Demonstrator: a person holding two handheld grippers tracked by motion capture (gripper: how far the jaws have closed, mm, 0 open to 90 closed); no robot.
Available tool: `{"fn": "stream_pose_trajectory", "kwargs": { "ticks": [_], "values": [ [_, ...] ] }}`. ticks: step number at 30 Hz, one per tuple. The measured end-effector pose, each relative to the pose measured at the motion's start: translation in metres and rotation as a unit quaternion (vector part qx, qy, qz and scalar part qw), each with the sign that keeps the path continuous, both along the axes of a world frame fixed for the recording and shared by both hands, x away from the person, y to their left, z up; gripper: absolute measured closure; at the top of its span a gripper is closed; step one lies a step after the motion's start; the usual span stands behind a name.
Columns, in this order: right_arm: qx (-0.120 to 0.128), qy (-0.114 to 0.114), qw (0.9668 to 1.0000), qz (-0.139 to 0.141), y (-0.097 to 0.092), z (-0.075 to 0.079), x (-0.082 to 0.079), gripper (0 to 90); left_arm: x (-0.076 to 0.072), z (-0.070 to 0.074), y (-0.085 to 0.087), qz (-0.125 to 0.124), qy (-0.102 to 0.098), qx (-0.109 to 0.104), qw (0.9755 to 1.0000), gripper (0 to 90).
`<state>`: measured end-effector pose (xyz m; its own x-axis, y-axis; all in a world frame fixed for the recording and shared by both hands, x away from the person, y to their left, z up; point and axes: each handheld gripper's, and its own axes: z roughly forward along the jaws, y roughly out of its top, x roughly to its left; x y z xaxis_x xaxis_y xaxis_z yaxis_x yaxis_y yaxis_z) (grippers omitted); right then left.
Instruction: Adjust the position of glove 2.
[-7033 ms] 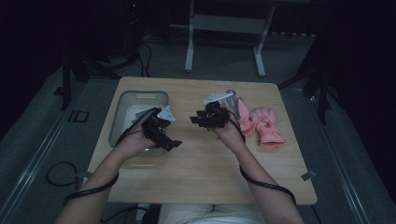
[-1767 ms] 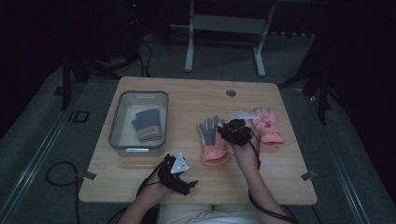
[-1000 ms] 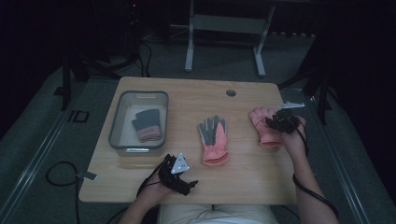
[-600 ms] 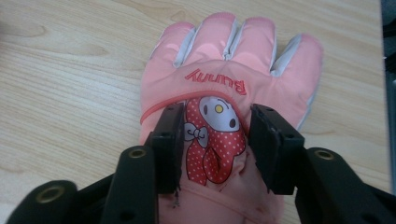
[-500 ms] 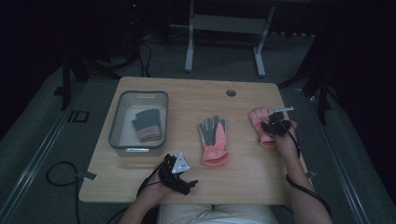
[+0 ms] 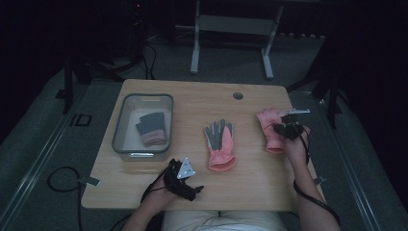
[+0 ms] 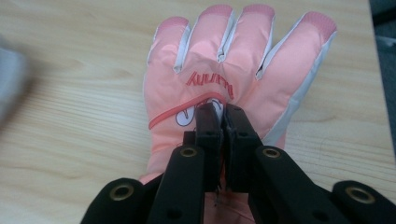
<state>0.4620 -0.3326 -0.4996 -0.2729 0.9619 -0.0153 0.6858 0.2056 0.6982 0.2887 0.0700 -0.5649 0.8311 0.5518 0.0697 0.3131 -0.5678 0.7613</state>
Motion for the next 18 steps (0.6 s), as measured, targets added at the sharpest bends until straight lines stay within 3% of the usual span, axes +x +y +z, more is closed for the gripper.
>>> {"fn": "stream_pose_trajectory", "kwargs": {
  "ticks": [5,9,15,18],
  "values": [
    [0.022,-0.032,0.9992,0.006,0.013,0.031,-0.028,86.1,0.000,0.000,-0.001,0.000,0.000,0.002,1.0000,2.1],
    [0.027,-0.046,0.9986,0.004,0.026,0.047,-0.048,86.1,-0.001,0.001,-0.001,0.000,0.000,0.002,1.0000,2.1],
    [0.058,-0.045,0.9972,-0.013,0.041,0.051,-0.074,86.1,-0.001,0.001,-0.001,-0.001,0.001,0.001,1.0000,2.1],
    [0.047,-0.040,0.9980,-0.014,0.053,0.045,-0.085,86.1,0.000,0.001,-0.001,-0.002,0.001,0.000,1.0000,2.1]
  ]
}}
